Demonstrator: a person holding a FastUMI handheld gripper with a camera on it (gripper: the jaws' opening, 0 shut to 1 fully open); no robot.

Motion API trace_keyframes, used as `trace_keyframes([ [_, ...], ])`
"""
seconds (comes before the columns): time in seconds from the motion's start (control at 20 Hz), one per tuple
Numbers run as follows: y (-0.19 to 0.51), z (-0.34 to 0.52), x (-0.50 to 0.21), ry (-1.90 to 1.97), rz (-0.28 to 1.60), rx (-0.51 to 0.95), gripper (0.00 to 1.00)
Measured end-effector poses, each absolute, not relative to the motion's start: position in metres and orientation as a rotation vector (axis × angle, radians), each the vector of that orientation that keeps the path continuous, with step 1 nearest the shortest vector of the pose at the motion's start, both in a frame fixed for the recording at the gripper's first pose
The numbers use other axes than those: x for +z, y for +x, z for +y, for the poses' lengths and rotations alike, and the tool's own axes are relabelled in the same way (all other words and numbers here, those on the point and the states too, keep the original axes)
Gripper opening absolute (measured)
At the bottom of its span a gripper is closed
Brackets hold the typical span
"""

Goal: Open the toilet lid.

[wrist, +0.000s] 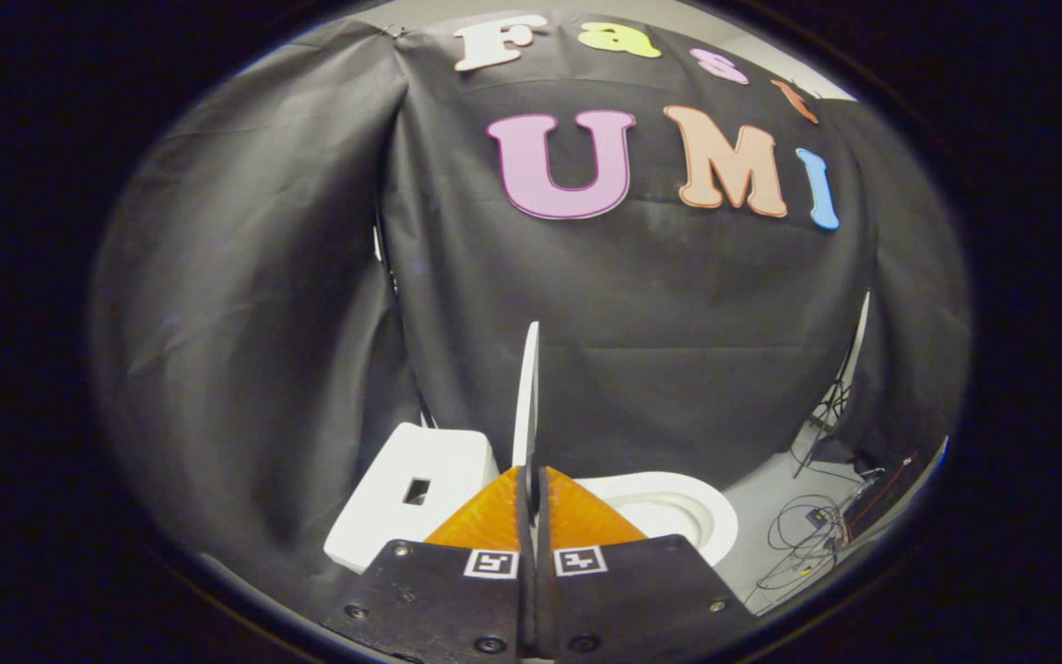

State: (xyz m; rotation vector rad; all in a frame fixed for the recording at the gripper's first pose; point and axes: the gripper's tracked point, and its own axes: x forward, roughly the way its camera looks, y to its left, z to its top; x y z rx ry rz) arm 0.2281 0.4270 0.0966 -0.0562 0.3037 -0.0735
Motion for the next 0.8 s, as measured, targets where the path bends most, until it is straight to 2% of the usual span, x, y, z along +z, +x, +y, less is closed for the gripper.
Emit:
trace_keyframes([
  [0.35, 0.23, 0.489, 0.084, -0.112, 0.295, 0.007, 0.0],
  [0.8, 0.231, 0.523, 0.074, -0.131, 0.312, 0.068, 0.0],
])
